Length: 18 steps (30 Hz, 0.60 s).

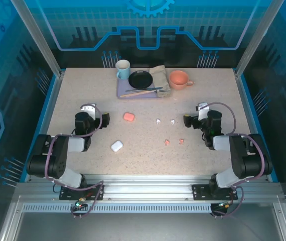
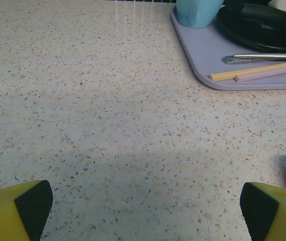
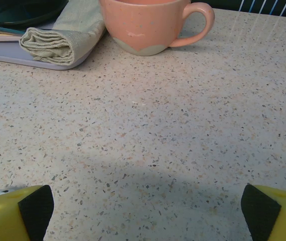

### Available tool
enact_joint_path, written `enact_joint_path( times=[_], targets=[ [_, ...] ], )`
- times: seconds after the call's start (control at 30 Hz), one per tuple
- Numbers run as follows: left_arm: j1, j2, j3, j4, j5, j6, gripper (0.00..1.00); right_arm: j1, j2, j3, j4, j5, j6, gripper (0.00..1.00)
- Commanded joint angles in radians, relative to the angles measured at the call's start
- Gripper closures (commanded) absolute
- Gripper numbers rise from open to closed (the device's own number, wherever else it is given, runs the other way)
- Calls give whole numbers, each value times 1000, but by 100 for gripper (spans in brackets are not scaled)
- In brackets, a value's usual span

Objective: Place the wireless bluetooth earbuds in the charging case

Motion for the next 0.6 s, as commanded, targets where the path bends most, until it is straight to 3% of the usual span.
enact_joint_path(
  times=[0.0,0.57],
  targets=[
    [-4,-2,24,-2,-11,-12,1,-11,-15,11,25,-11,-9,0],
    [8,-2,33,-18,2,-25,1,-15,-14,18,15,7,4,0]
  ],
)
